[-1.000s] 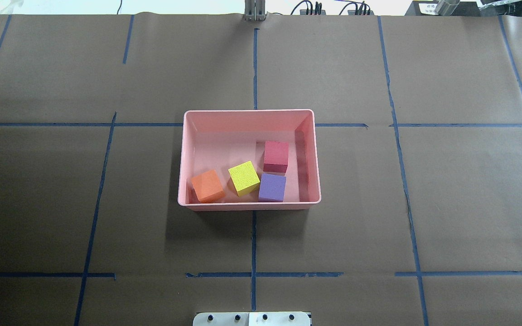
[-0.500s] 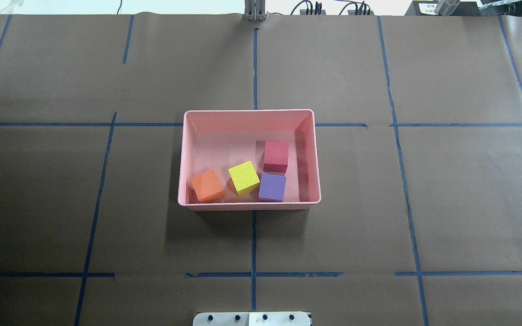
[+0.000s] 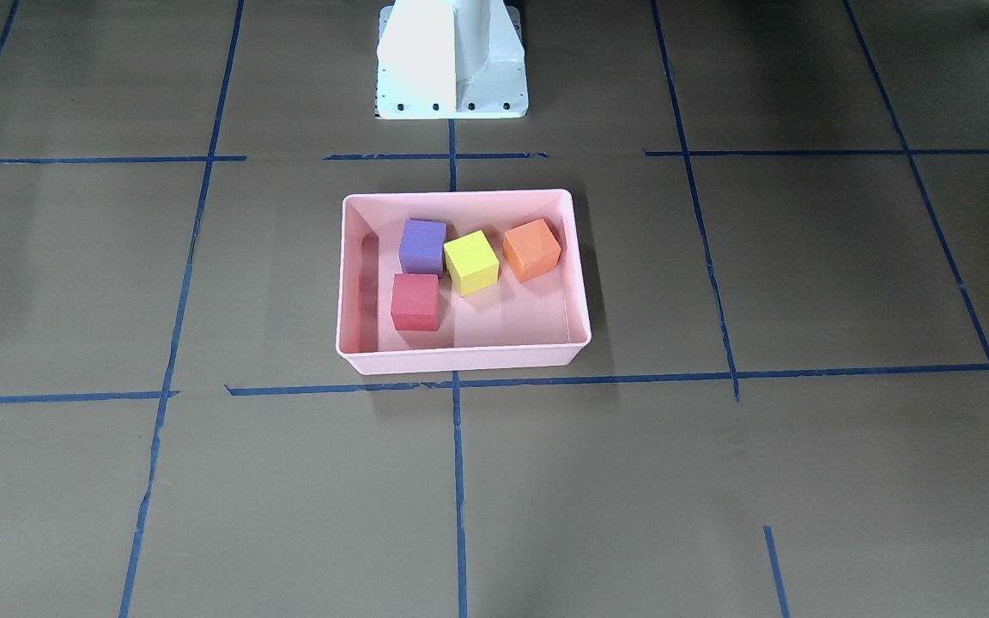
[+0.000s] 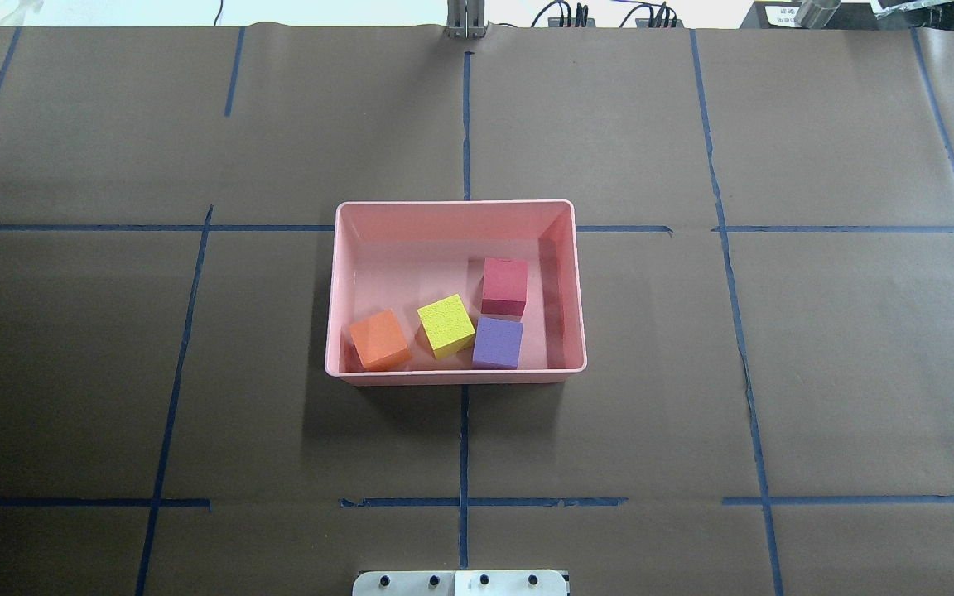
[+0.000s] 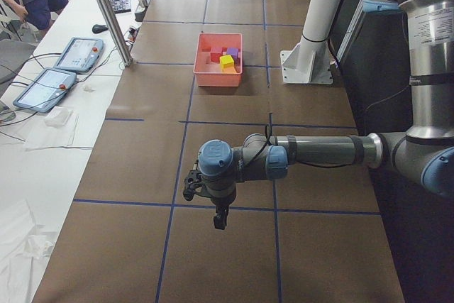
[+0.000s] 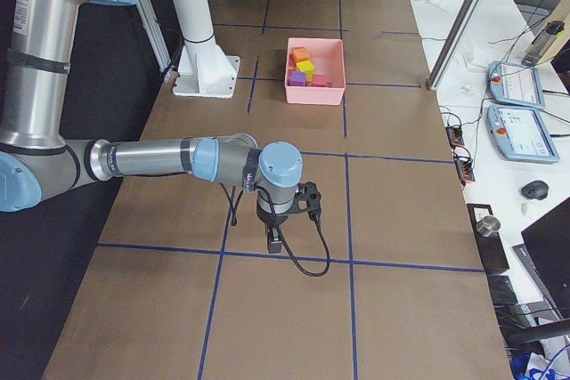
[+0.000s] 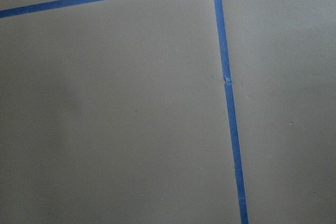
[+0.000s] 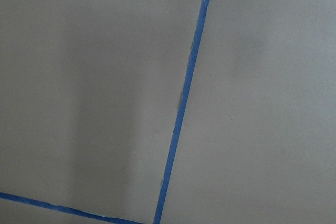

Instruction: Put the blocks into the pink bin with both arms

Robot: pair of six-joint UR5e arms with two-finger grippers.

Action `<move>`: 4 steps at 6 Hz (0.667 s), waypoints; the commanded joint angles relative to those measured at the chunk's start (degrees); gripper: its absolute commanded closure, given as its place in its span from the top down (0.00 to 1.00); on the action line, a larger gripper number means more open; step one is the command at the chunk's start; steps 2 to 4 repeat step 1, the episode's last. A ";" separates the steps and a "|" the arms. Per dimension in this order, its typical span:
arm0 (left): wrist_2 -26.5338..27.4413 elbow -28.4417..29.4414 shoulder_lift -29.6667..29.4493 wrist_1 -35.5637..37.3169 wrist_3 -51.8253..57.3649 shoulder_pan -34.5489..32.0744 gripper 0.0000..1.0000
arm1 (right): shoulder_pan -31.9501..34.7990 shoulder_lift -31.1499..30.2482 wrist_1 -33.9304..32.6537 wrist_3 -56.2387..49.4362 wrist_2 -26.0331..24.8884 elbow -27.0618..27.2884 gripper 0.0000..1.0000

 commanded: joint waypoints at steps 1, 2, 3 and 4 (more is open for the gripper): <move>-0.06 -0.50 -0.02 0.17 0.03 0.00 1.00 | 0.00 0.00 0.00 0.01 0.11 0.01 1.00; -0.06 -0.50 -0.02 0.17 0.03 0.00 1.00 | 0.00 0.00 0.00 0.01 0.11 0.01 1.00; -0.06 -0.50 -0.02 0.17 0.03 0.00 1.00 | 0.00 0.00 0.00 0.01 0.11 0.01 1.00; -0.06 -0.50 -0.02 0.17 0.03 0.00 1.00 | 0.00 0.00 0.00 0.01 0.11 0.01 1.00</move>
